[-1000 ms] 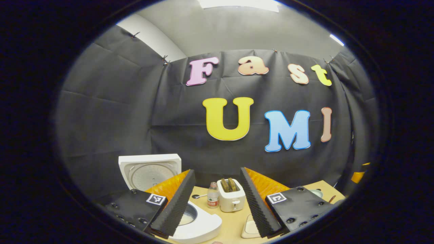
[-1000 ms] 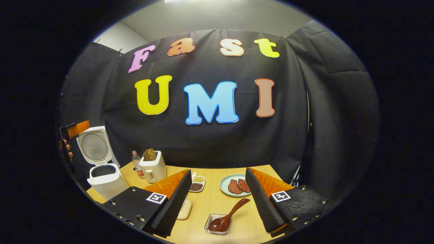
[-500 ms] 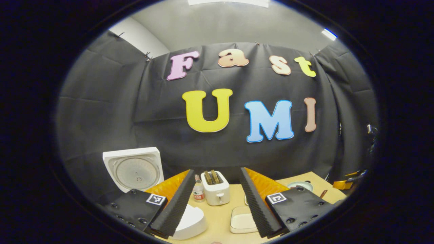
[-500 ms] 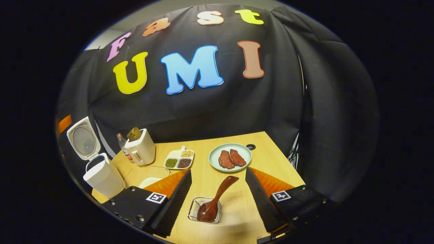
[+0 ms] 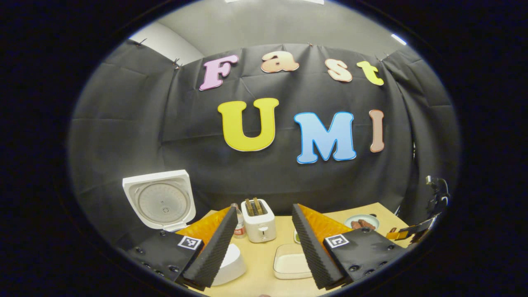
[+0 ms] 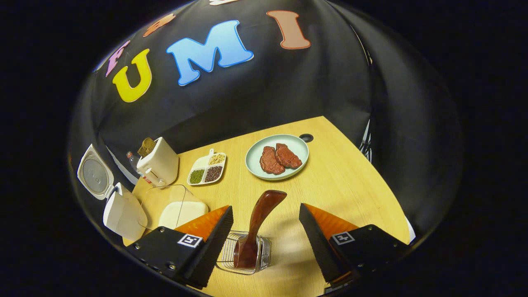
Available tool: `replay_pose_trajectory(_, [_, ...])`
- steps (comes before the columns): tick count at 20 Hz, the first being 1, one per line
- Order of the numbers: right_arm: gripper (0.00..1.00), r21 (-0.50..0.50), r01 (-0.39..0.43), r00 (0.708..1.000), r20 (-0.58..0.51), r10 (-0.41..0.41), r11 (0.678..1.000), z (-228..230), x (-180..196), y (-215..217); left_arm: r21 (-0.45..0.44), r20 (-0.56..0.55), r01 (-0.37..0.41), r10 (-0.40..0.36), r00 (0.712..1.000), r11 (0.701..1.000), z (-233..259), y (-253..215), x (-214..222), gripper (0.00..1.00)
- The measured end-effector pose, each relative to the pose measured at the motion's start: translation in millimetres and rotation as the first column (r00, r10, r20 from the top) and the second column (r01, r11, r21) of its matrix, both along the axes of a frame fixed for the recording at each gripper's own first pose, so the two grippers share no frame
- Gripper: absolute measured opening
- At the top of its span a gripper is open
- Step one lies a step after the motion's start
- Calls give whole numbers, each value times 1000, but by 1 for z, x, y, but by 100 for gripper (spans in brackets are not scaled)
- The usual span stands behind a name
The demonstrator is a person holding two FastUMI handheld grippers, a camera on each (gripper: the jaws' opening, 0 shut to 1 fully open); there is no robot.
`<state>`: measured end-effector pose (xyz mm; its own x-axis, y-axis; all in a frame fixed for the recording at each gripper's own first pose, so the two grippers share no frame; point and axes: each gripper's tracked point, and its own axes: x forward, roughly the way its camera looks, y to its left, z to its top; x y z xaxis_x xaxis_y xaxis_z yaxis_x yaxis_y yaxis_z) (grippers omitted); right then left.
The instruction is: Close the left gripper, press the button to open the rice cooker; take a wooden spoon from the chopstick holder with the right hand, scoop a spoonful of rice and pour it into the rice cooker, then put the wooden spoon back into the chopstick holder.
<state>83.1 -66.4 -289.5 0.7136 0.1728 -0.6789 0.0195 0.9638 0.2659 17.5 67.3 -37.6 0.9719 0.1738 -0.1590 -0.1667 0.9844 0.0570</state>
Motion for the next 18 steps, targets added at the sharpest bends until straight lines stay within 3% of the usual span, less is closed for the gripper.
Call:
replay_pose_trajectory(3, [94,8,4,999,-38,-3,1000,-17,10,3,11,-19,-5,5,1000,1000,-5,0,1,95])
replay_pose_trajectory(6, [74,27,-2,998,-58,4,1000,-29,18,9,27,-33,-6,7,999,1000,-5,-1,2,95])
replay_pose_trajectory(7, [74,35,-8,998,-66,10,999,-30,17,12,26,-33,-4,4,999,1000,-5,-2,1,95])
replay_pose_trajectory(8, [66,46,-17,997,-72,21,999,-31,16,14,28,-30,-2,3,1000,1000,-3,-3,1,94])
replay_pose_trajectory(9, [68,49,-20,997,-67,24,999,-32,17,15,31,-29,1,-1,1000,1000,-3,-3,1,94])
replay_pose_trajectory(11, [34,68,-8,998,-66,12,998,-30,16,16,35,-30,11,-10,999,999,-6,-2,0,94])
replay_pose_trajectory(13, [29,106,-19,999,-36,23,994,-19,17,25,21,-31,26,-25,999,999,-9,-2,1,94])
replay_pose_trajectory(14, [17,120,-2,999,-38,6,993,-18,14,27,9,-36,39,-38,999,999,-13,-2,3,94])
replay_pose_trajectory(16, [3,105,47,998,-38,-43,993,-11,5,25,-10,-51,62,-62,997,998,-19,0,6,94])
replay_pose_trajectory(18, [3,103,90,996,-14,-89,991,2,1,24,-17,-36,74,-75,997,997,-16,9,8,93])
